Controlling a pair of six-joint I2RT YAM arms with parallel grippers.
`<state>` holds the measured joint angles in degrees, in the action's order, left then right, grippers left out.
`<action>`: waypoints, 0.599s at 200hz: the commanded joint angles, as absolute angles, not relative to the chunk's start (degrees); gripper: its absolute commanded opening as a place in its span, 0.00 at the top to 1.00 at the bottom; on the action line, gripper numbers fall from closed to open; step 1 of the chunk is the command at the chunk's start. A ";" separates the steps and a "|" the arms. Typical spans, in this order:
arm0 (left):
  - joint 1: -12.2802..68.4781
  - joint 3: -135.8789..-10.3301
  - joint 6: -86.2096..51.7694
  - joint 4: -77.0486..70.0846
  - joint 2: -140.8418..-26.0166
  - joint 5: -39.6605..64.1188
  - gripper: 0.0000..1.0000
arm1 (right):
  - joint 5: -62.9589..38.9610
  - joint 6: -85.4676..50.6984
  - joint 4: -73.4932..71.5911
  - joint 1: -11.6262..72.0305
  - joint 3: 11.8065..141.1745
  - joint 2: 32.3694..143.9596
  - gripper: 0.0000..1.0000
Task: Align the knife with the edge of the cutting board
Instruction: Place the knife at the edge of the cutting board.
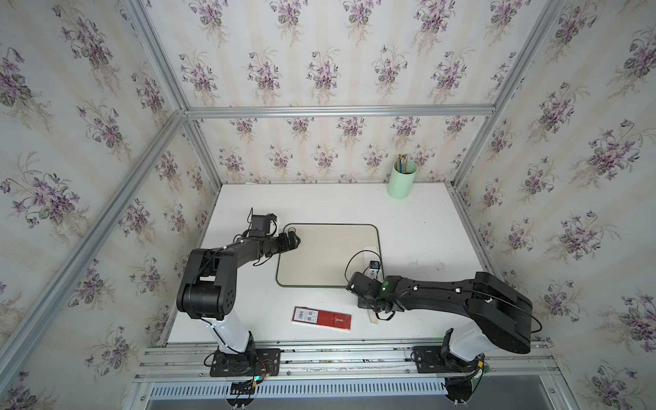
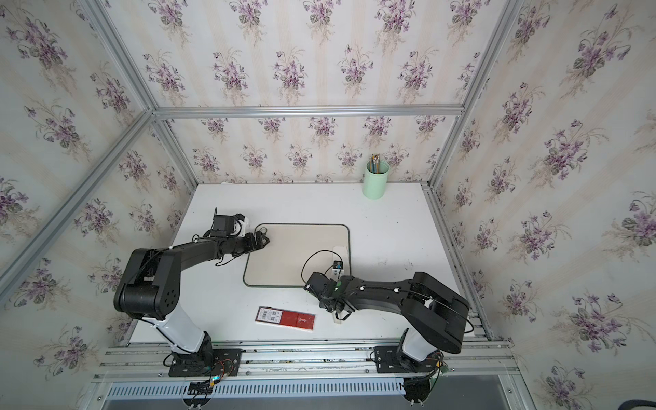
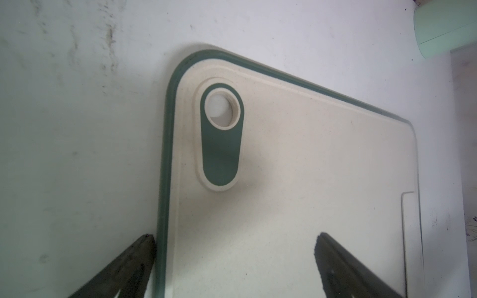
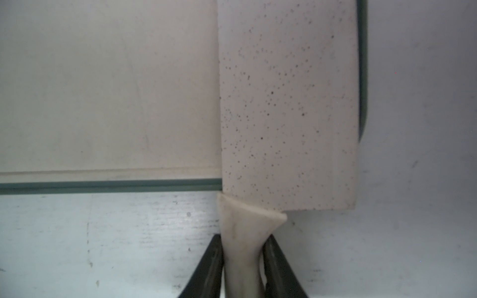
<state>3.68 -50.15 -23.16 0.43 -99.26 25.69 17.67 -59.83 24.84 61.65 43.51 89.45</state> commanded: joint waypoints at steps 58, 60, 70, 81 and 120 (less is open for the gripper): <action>3.77 -49.69 -23.88 3.16 -99.05 26.97 0.00 | 18.48 -59.26 27.68 61.70 44.30 87.20 0.35; 3.75 -49.66 -23.86 3.16 -99.01 26.91 0.00 | 18.38 -59.24 27.68 61.72 44.30 87.04 0.35; 3.77 -49.59 -23.92 3.08 -98.97 26.81 0.00 | 18.20 -59.11 27.68 61.70 44.30 86.13 0.35; 3.76 -49.64 -23.89 3.07 -98.96 26.82 0.00 | 18.11 -58.81 28.07 61.77 44.38 84.79 0.35; 3.69 -48.12 -24.32 2.15 -96.86 23.76 0.01 | 25.19 -51.47 30.68 61.45 47.25 76.99 0.29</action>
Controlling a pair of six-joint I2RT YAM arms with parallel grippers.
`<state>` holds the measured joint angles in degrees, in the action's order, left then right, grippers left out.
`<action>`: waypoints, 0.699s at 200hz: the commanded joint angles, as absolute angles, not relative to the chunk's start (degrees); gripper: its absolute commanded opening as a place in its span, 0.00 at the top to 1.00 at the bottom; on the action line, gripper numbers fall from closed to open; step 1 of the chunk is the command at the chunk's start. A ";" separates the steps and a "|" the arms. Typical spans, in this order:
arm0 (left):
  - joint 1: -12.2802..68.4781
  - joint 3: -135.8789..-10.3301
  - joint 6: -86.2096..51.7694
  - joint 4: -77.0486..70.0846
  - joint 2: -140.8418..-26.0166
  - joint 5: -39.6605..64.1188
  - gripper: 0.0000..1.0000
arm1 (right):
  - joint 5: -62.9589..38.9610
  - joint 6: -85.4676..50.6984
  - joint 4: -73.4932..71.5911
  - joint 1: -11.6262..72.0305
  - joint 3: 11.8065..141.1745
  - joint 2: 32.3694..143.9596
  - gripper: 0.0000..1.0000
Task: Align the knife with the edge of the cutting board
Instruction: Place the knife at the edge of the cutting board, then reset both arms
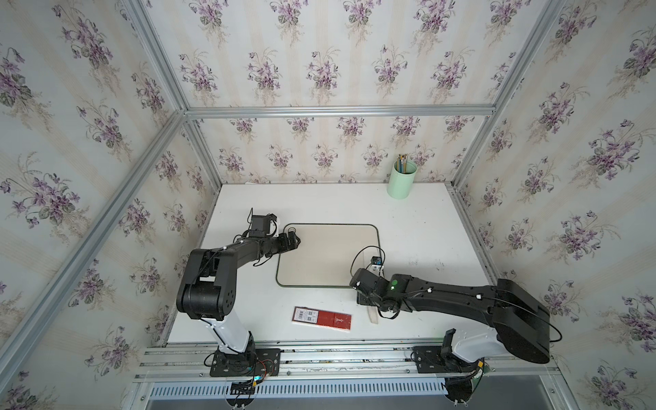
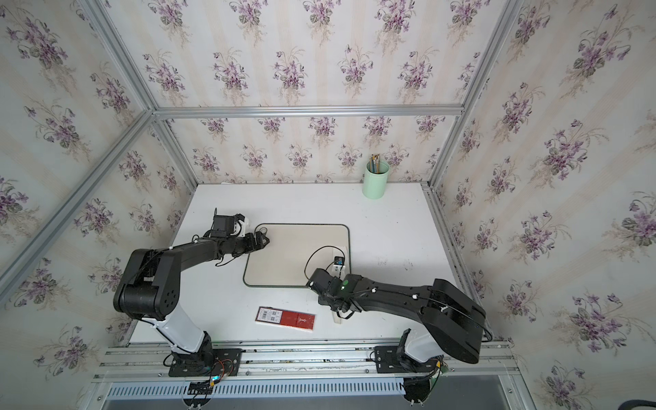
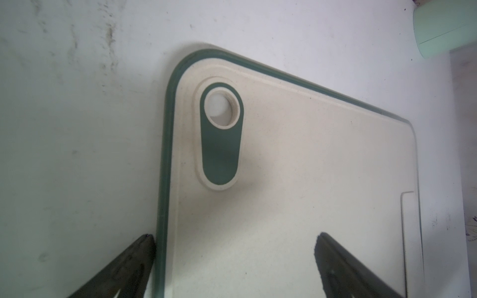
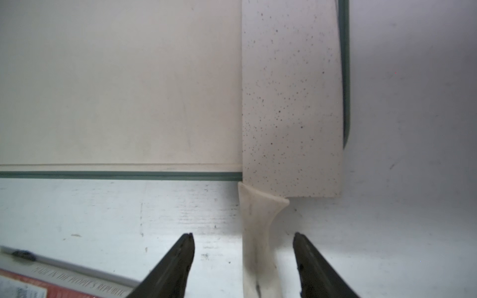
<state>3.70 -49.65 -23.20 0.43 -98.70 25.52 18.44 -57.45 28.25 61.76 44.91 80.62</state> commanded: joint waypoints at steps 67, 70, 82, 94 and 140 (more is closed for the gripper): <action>3.78 -36.99 -23.30 -0.44 -72.53 6.24 0.00 | 26.89 -22.29 15.29 36.88 52.86 68.02 0.16; 3.78 -36.13 -23.11 -0.44 -70.78 4.92 0.00 | 25.92 -20.91 13.49 35.92 51.90 67.41 0.16; 3.86 -32.78 -22.10 -0.87 -63.35 -0.16 0.00 | 22.62 -16.44 4.92 31.87 46.81 64.95 0.14; 3.97 -29.13 -21.23 -2.15 -56.78 -5.91 0.00 | 21.71 -13.40 -3.86 27.74 40.22 62.04 0.12; 3.98 -18.93 -11.49 -12.46 -46.96 -12.98 0.00 | 26.55 -7.70 -27.61 17.54 16.80 54.26 0.02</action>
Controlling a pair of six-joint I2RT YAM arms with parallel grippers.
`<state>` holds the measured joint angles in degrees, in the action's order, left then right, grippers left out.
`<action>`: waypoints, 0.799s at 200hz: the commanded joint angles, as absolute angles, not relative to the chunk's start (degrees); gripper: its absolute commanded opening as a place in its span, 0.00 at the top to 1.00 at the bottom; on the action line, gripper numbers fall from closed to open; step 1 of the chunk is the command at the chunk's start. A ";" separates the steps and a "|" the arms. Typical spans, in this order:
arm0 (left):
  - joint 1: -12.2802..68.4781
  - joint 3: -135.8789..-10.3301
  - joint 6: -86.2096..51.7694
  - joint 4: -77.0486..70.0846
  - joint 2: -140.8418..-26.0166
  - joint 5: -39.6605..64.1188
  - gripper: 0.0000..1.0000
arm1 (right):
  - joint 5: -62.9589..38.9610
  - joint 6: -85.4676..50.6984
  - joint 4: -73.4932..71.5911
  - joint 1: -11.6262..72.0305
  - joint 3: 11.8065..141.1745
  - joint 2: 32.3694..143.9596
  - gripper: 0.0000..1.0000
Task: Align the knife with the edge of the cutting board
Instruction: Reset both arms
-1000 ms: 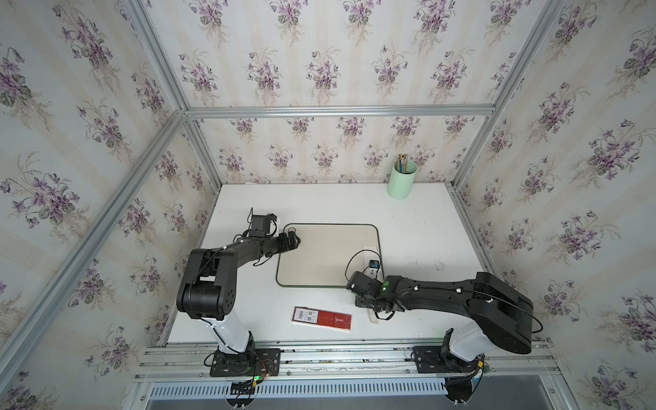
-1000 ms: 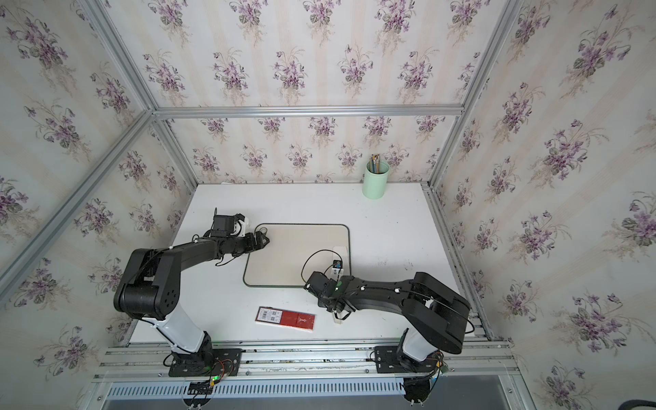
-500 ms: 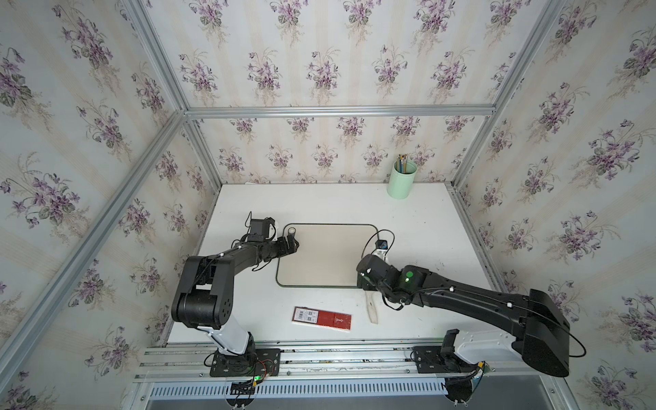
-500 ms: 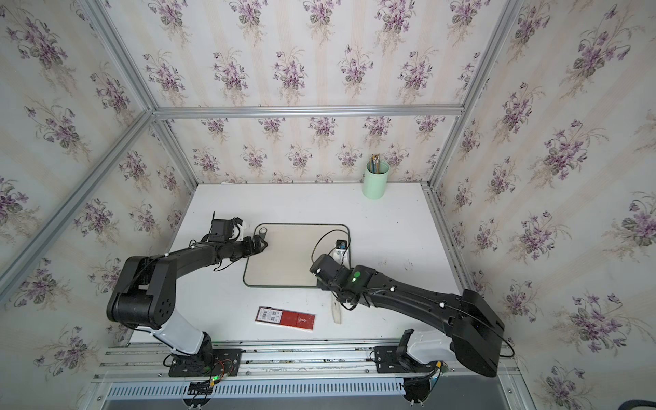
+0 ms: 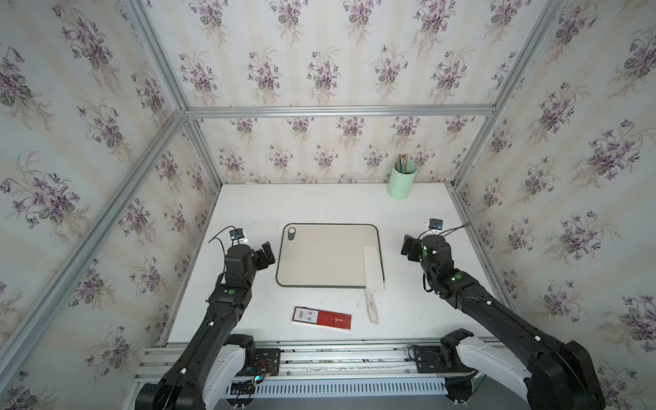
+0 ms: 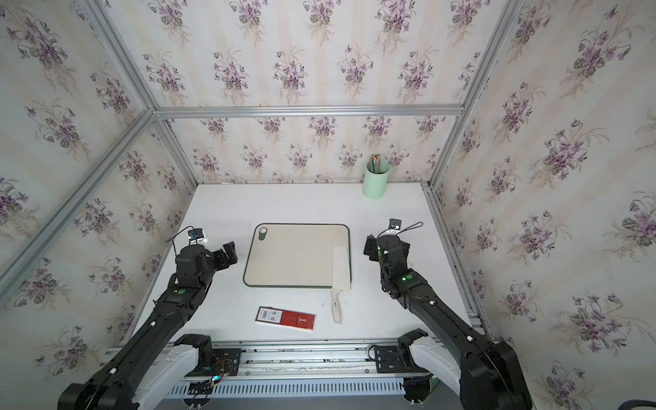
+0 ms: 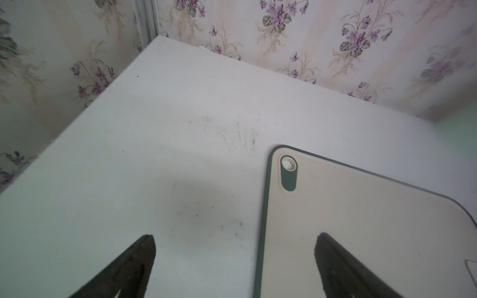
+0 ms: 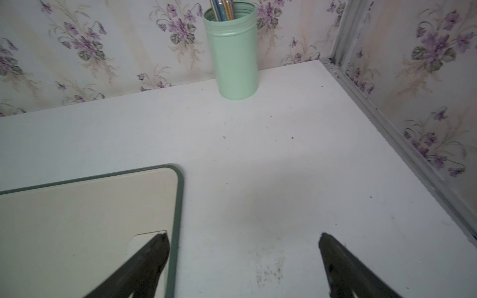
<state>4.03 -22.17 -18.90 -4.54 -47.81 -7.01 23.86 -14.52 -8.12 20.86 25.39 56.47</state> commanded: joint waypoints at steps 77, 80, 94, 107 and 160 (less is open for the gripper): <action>3.30 -14.05 -0.14 -50.61 -71.96 -13.18 0.01 | 34.08 6.83 -72.06 14.05 8.89 78.94 0.01; 3.23 -14.05 0.35 -52.08 -73.66 -12.49 0.01 | 31.95 5.95 -68.96 13.56 9.94 78.37 0.02; 2.73 -14.16 0.92 -63.16 -83.84 -13.04 0.00 | 23.37 2.35 -71.88 9.52 8.72 77.77 0.07; 2.59 -14.59 2.56 -68.75 -89.92 -10.36 0.01 | 13.04 -2.62 -83.17 3.85 3.98 81.42 0.06; 1.62 -23.21 2.60 -48.41 -87.97 -4.59 0.01 | 10.05 -2.57 -71.26 3.04 13.06 87.54 0.03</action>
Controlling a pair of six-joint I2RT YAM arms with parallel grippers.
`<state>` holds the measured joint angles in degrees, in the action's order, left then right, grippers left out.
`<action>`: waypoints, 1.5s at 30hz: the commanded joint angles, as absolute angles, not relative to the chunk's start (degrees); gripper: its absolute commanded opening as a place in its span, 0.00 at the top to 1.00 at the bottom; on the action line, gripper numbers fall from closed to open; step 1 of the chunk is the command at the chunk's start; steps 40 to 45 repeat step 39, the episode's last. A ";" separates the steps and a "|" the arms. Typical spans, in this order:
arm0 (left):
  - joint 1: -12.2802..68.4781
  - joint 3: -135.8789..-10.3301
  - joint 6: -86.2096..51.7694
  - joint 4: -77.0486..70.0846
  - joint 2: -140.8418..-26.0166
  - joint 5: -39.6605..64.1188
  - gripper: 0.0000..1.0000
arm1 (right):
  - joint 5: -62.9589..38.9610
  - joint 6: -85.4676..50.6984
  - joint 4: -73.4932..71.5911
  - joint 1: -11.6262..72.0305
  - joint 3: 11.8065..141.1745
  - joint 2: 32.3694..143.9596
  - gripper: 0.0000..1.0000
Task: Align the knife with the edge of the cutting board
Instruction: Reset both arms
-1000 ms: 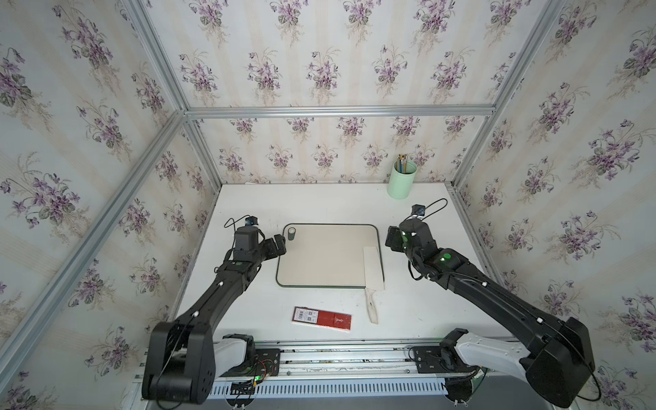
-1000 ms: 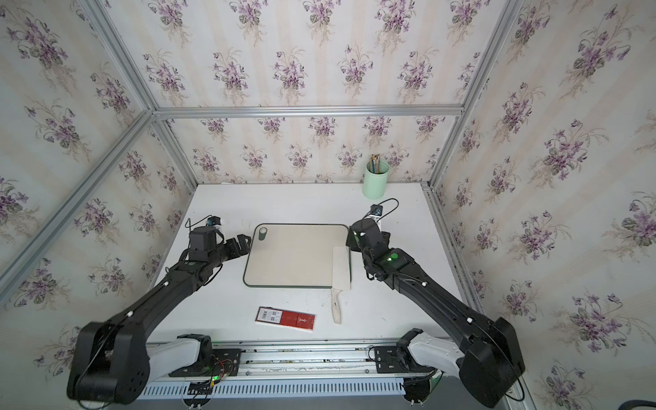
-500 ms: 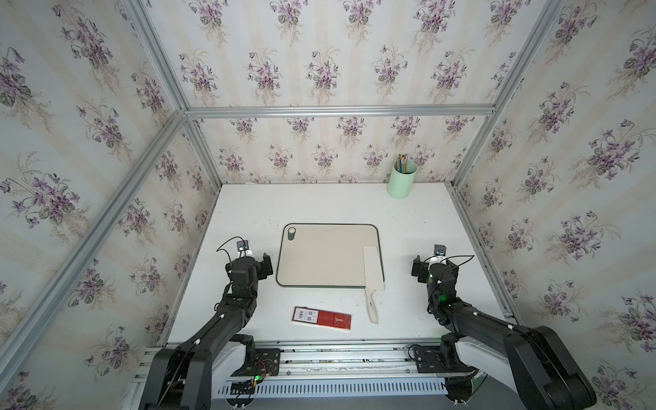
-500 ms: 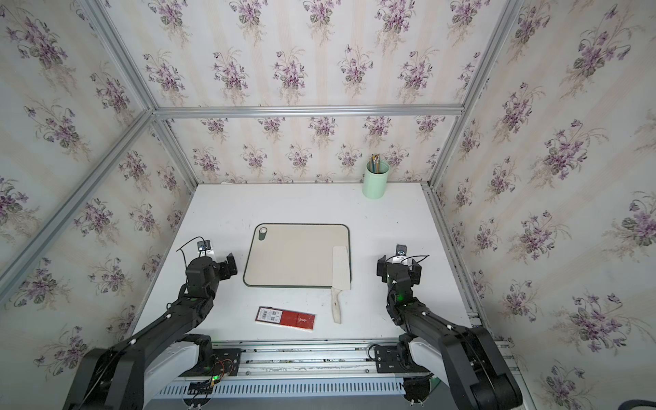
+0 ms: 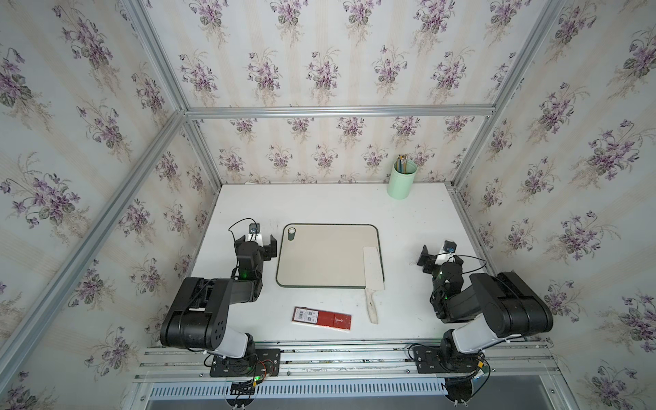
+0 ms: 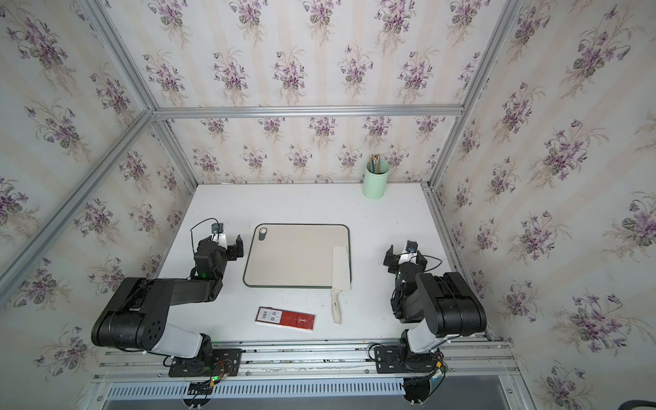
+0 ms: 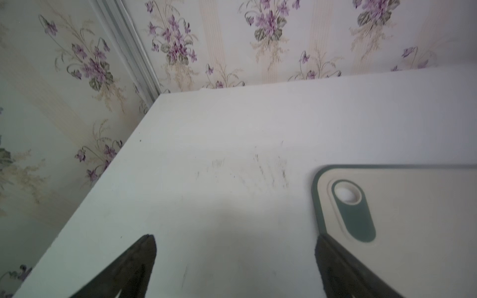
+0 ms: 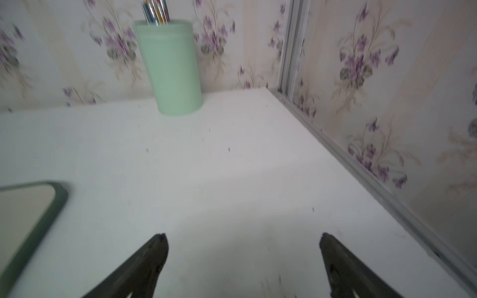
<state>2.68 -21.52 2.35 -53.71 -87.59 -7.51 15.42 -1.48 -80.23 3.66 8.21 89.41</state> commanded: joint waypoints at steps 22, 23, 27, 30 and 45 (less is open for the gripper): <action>1.67 -22.85 2.98 -48.87 -87.64 -4.57 0.01 | 13.93 -2.24 -75.90 4.31 11.90 87.95 0.00; 1.67 -22.89 2.93 -48.86 -87.67 -4.59 0.01 | 13.85 -2.14 -76.34 4.31 11.60 88.20 0.00; 1.67 -22.89 2.92 -48.91 -87.63 -4.57 0.01 | 13.97 -2.07 -76.81 4.30 11.56 88.37 0.00; 1.67 -22.84 2.99 -48.88 -87.65 -4.57 0.01 | 13.92 -2.02 -76.46 4.31 11.64 88.37 0.00; 1.67 -22.94 3.02 -48.87 -87.67 -4.57 0.01 | 13.80 -1.93 -76.99 4.26 11.52 88.50 0.00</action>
